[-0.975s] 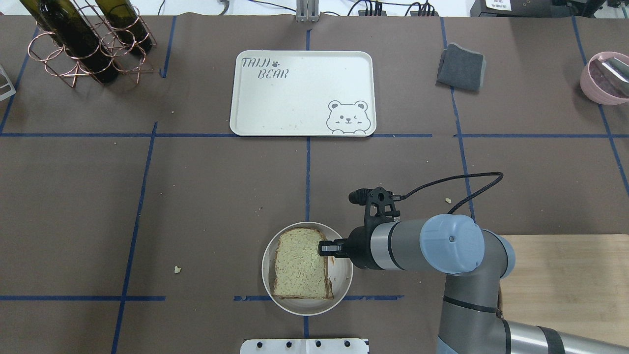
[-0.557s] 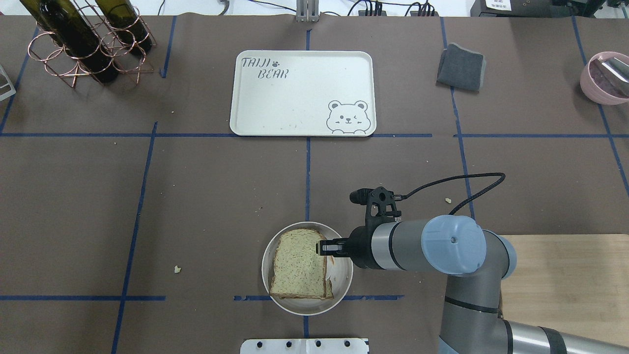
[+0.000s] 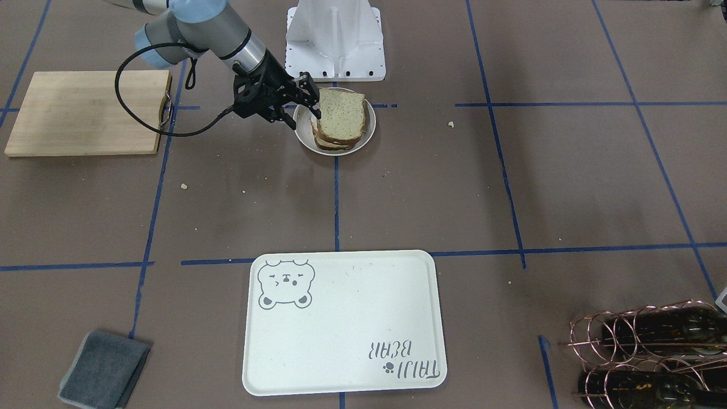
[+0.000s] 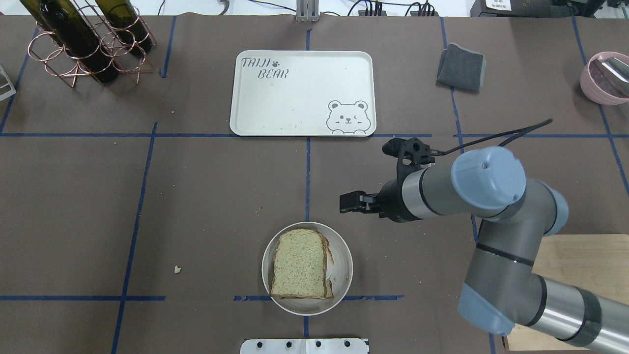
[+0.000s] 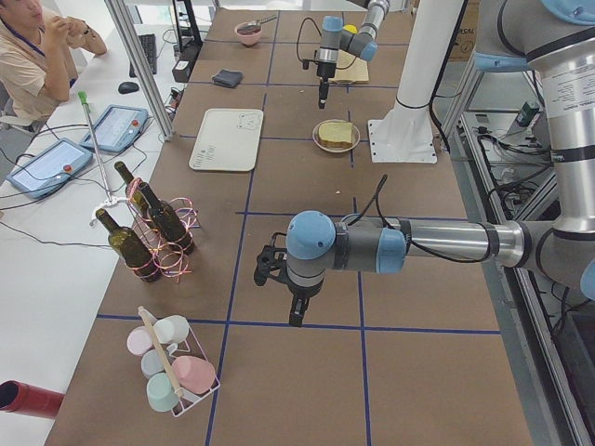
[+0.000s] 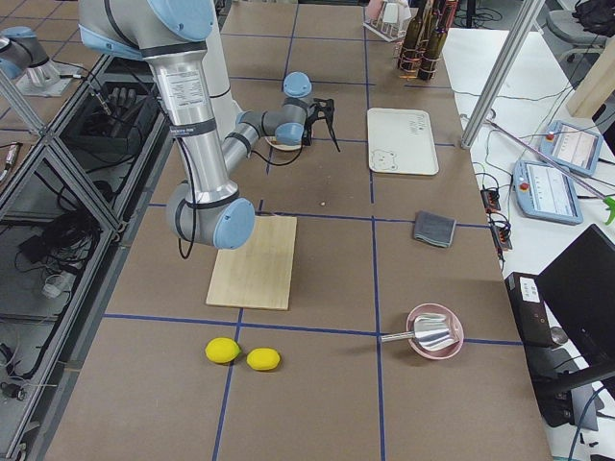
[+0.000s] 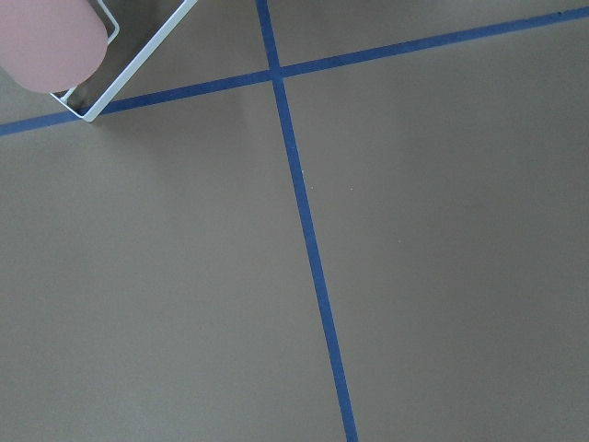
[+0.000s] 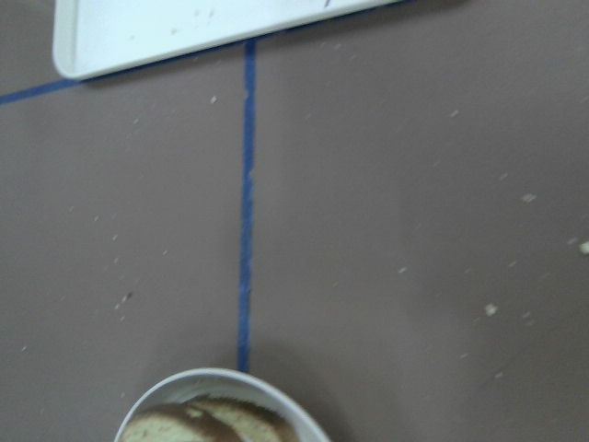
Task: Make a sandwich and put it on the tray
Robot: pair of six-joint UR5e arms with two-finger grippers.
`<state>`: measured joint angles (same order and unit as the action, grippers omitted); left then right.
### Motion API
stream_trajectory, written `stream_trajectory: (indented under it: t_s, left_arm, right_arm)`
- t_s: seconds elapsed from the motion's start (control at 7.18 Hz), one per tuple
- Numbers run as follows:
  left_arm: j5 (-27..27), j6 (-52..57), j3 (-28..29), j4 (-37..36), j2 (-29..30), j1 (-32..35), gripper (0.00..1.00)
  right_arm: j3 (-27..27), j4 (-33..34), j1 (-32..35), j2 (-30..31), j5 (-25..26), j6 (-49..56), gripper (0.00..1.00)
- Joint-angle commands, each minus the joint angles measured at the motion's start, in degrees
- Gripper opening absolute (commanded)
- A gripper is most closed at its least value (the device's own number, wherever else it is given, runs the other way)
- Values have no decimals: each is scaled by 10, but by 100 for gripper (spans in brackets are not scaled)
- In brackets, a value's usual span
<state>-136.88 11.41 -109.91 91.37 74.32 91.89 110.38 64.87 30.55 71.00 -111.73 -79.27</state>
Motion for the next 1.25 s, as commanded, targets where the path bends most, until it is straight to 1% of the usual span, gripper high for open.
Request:
stream_trajectory:
  t_s: [0.0, 0.14, 0.28, 0.42, 0.56, 0.7, 0.84, 0.98, 1.11]
  left_arm:
    - [3, -3, -17, 49, 16, -3, 100]
    - [1, -6, -14, 134, 47, -5, 100]
    - [-1, -5, -7, 239, 61, -4, 100]
    - [-8, -9, 0, 287, 65, -9, 100]
    - [-38, -42, 4, 296, 68, -39, 100]
    - [-43, -88, 2, 336, 68, -63, 100]
    - [-45, -117, -1, 402, 65, -119, 100]
    - [-97, -228, -6, 410, 75, -193, 100]
    - [-65, -363, -42, 421, 88, -256, 100]
  right_arm:
    - [10, 132, 101, 12, -66, 106, 100]
    - [21, 159, 138, 59, -79, 210, 100]
    - [38, 156, 191, 130, -96, 320, 100]
    - [46, 155, 247, 187, -123, 413, 100]
    - [44, 155, 308, 240, -143, 523, 100]
    - [41, 159, 365, 287, -153, 636, 100]
    - [41, 152, 415, 342, -155, 722, 100]
    - [38, 153, 465, 389, -174, 785, 100]
    - [17, 152, 518, 411, -195, 796, 100]
